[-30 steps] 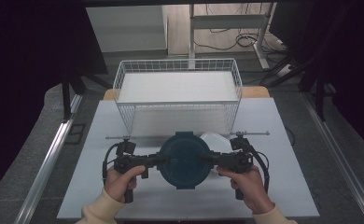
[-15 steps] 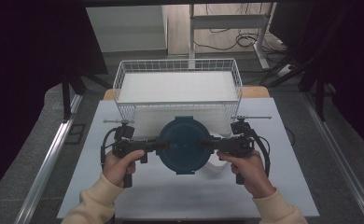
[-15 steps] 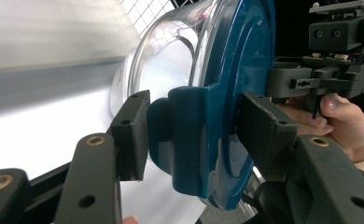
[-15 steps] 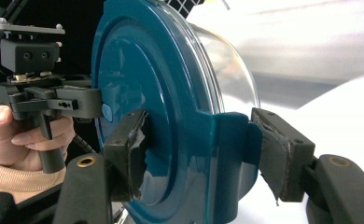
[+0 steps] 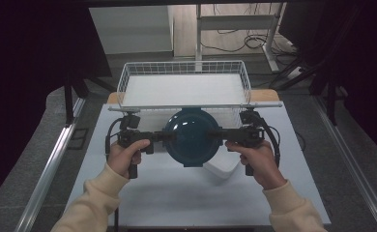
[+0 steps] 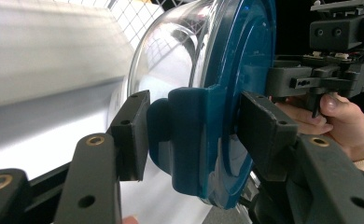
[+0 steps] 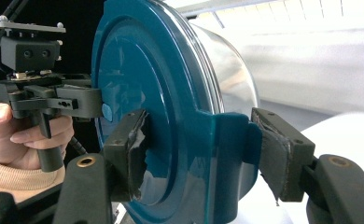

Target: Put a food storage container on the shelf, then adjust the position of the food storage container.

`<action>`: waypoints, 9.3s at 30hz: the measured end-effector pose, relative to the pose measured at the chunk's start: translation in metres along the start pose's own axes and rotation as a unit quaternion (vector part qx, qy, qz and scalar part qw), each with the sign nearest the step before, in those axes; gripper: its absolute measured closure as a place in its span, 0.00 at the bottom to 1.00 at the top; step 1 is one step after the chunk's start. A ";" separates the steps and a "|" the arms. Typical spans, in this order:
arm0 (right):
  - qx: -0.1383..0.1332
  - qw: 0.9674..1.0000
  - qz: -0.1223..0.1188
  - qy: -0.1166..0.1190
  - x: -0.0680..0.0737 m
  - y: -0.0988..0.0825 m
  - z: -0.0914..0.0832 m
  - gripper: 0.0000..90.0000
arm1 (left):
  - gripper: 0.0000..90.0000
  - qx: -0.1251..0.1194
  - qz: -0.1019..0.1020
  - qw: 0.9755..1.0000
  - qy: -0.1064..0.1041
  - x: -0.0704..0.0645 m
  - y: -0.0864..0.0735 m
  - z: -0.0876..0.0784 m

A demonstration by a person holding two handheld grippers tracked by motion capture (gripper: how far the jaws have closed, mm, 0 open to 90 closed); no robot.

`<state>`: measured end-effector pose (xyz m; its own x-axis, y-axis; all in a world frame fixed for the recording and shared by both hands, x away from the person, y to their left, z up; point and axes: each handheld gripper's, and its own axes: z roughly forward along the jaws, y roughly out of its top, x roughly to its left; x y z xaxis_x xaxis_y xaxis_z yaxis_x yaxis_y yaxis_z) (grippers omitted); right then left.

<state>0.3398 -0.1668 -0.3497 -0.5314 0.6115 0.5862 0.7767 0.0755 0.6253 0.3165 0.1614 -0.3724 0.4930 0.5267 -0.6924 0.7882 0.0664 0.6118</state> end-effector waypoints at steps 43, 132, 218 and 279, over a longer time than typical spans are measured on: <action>-0.010 1.000 -0.016 0.017 0.017 0.072 -0.008 0.43 | 0.51 -0.007 0.023 1.000 0.012 -0.021 0.076 -0.020; -0.042 0.995 -0.036 -0.082 -0.008 0.146 0.039 0.09 | 0.23 -0.040 0.051 0.992 0.110 0.037 0.138 -0.018; 0.068 0.963 -0.171 -0.196 -0.078 -0.038 -0.001 0.82 | 0.24 0.028 0.160 0.966 0.204 0.045 -0.125 -0.034; 0.223 0.868 -0.425 -0.126 -0.030 -0.049 0.124 0.99 | 0.25 0.039 0.147 0.966 0.211 0.052 -0.130 -0.028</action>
<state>0.3596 -0.0913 -0.4616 -0.9295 0.3337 -0.1567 0.2229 0.8472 0.4822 0.2295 0.2036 -0.4773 0.5193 0.8121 -0.2663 0.6706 -0.1940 0.7160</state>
